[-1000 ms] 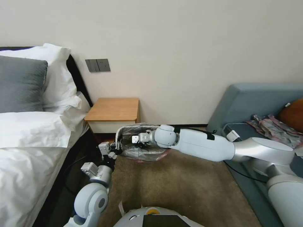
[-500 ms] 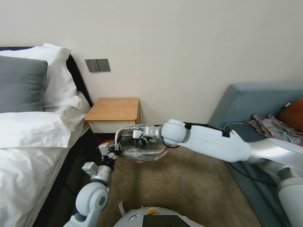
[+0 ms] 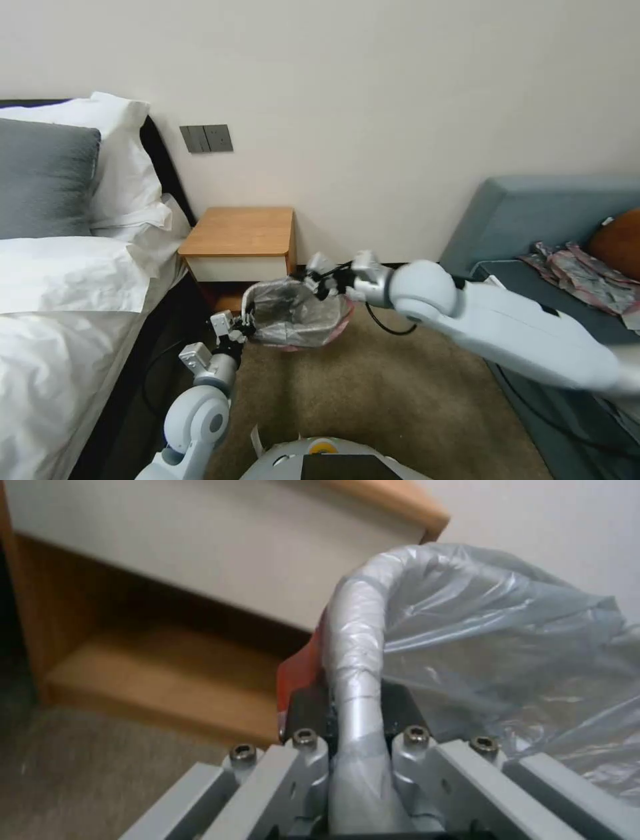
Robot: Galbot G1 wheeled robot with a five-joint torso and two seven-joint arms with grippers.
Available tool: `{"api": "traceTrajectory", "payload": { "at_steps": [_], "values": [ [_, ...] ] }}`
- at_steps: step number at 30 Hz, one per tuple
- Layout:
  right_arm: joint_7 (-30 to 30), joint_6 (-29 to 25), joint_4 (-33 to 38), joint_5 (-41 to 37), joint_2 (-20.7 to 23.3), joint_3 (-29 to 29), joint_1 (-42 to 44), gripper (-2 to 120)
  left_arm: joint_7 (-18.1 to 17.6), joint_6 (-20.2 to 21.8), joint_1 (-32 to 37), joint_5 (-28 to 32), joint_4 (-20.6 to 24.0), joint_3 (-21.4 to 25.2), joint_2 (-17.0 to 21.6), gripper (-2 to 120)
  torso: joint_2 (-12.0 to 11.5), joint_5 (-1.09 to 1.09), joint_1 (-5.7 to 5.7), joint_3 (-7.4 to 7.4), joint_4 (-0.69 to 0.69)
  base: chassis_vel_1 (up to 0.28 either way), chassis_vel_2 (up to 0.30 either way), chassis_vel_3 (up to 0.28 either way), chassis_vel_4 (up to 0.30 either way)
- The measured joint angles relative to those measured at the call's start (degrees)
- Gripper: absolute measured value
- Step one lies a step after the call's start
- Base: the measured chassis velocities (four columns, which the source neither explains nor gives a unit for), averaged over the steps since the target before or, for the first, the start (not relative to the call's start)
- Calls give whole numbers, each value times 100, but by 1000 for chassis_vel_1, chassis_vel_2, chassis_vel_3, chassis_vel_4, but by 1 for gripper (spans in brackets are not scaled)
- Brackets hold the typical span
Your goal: Pick up the garbage bag from the table and place it over the trash can.
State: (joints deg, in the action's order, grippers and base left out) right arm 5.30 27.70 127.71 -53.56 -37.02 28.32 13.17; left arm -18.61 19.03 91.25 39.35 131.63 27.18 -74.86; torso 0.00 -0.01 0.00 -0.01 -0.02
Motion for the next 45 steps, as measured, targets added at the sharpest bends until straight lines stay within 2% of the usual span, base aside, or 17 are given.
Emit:
{"api": "traceTrajectory", "payload": {
  "at_steps": [1,3,5,7,8,13,14,17,19,20,23,25,27,29,32,38,45],
  "values": [
    [0,0,0,0,0,0,0,0,0,0,0,0,0,0,0,5,0,0,0,0,0,0,0,0,0],
    [424,-206,79,19,34,-821,947,0,-135,99,92,100,29,-19,18,5,0,3,0,0,4,0,0,0,0],
    [565,-399,90,459,-12,-1395,1865,7,-262,165,185,207,30,-43,12,5,0,3,0,0,-3,0,0,0,0],
    [611,-548,56,709,-61,-1503,2126,12,-300,173,242,215,34,-42,-12,5,0,3,0,0,-3,0,0,0,0],
    [691,-771,10,1160,-189,-1693,2600,17,-350,177,302,216,30,-45,-43,5,0,3,0,0,8,0,0,0,0],
    [1140,-1281,2,2103,-504,-2315,4114,35,-399,222,282,228,-161,-130,20,5,0,2,0,0,-2,0,0,0,0],
    [1140,-1281,2,2103,-504,-2315,4114,35,-399,222,282,228,-161,-130,20,5,0,2,0,0,-2,0,0,0,0],
    [1161,-1524,-84,2650,-900,-3022,4933,49,-370,250,352,238,-309,-232,130,5,0,1,0,0,2,0,0,0,0],
    [1161,-1528,-85,2662,-914,-3043,4953,49,-367,250,355,238,-312,-235,132,5,0,1,0,0,3,0,0,0,0],
    [1153,-1607,-97,2901,-1231,-3423,5383,60,-342,251,391,224,-382,-301,181,5,0,-1,0,0,4,0,0,0,0],
    [1110,-1651,-97,3092,-1507,-3730,5767,67,-335,252,408,212,-426,-362,211,5,0,2,0,0,2,0,0,0,0],
    [1069,-1768,-59,3375,-1866,-4060,6311,80,-332,252,446,207,-463,-452,238,5,0,2,0,0,0,0,0,0,0],
    [1048,-1830,-29,3483,-2000,-4176,6503,84,-331,252,470,199,-484,-497,240,5,0,1,0,0,1,0,0,0,0],
    [1013,-1886,47,3623,-2242,-4383,6785,95,-331,232,499,133,-539,-580,239,5,0,0,0,0,1,0,0,0,0],
    [1006,-1924,98,3725,-2464,-4523,6966,99,-328,212,498,76,-603,-643,227,5,0,1,0,0,2,0,0,0,0],
    [966,-2067,141,3974,-2805,-4728,7281,100,-314,168,465,-40,-749,-746,193,5,0,1,0,0,2,0,0,0,0],
    [905,-2154,173,4092,-2887,-4862,7438,100,-327,144,434,-114,-800,-853,121,5,0,1,0,0,2,0,0,0,0]
  ]
}}
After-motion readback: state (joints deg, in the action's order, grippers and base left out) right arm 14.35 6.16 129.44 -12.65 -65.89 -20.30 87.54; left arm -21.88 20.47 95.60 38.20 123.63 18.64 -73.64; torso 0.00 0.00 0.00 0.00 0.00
